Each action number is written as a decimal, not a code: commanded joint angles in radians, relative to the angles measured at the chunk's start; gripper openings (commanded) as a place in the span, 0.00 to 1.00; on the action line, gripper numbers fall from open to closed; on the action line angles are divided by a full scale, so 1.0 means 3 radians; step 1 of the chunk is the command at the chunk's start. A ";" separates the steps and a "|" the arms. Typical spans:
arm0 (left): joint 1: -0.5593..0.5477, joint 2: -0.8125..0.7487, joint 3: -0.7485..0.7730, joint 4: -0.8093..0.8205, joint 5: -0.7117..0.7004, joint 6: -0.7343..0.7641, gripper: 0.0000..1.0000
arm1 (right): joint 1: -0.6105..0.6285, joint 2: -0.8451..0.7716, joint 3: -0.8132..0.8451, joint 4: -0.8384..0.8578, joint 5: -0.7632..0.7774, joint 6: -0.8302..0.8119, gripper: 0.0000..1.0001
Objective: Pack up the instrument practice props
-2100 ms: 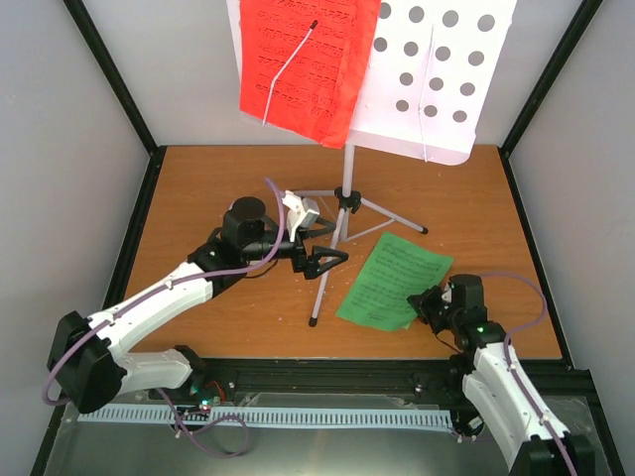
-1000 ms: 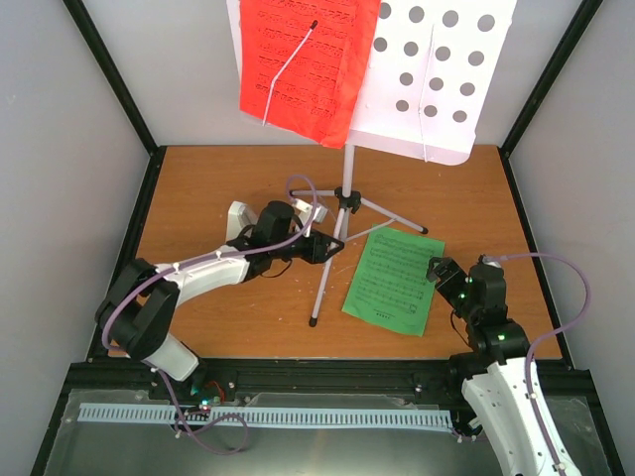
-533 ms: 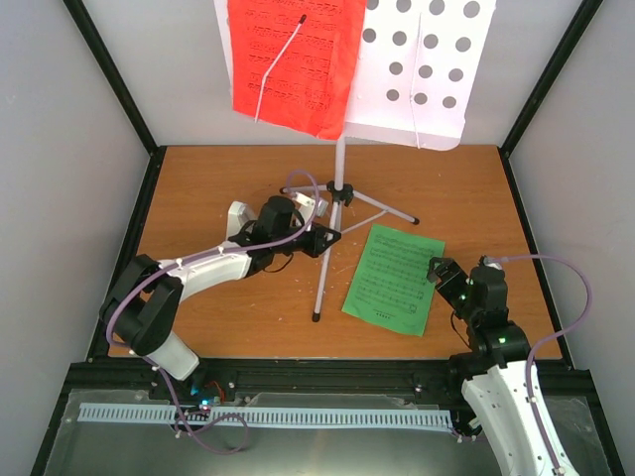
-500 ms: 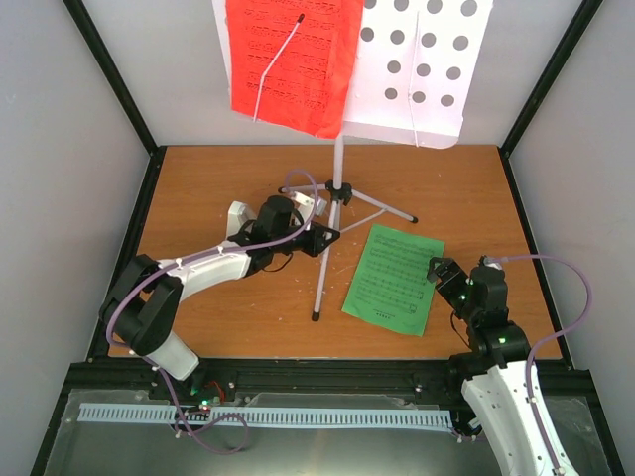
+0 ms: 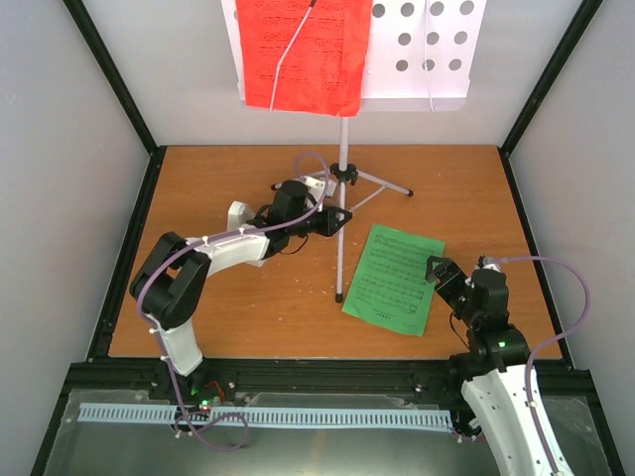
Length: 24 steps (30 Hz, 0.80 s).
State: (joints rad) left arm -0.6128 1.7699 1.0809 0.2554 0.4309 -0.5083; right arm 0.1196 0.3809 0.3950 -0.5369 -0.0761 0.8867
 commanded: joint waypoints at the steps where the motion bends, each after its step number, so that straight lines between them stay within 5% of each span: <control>1: -0.0056 0.0195 0.0309 0.0181 0.0018 -0.0323 0.01 | 0.0021 -0.0085 -0.0035 0.0088 -0.0065 -0.0012 0.95; 3: -0.0064 0.0218 0.0322 0.0179 0.0053 -0.0313 0.14 | 0.0021 -0.0087 -0.0027 0.0120 -0.0134 -0.0068 0.95; 7: -0.0055 0.0040 0.0225 0.0144 -0.0081 -0.0200 0.62 | 0.0021 -0.0019 0.0005 0.0514 -0.0632 -0.0317 0.95; 11: 0.0059 -0.0358 -0.0082 0.0250 -0.0248 -0.0063 0.86 | 0.0031 0.0186 -0.0086 0.1427 -0.1411 -0.0289 0.93; 24: 0.1145 -0.1974 -0.1212 0.0263 0.0045 0.0064 0.99 | 0.1458 0.1571 0.1109 0.2211 -0.1590 -0.1185 0.91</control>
State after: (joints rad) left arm -0.3298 1.3201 0.7300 0.3340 0.4053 -0.5396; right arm 0.4950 0.7918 0.6052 -0.0364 -0.5117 0.6193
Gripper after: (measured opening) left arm 0.983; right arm 0.911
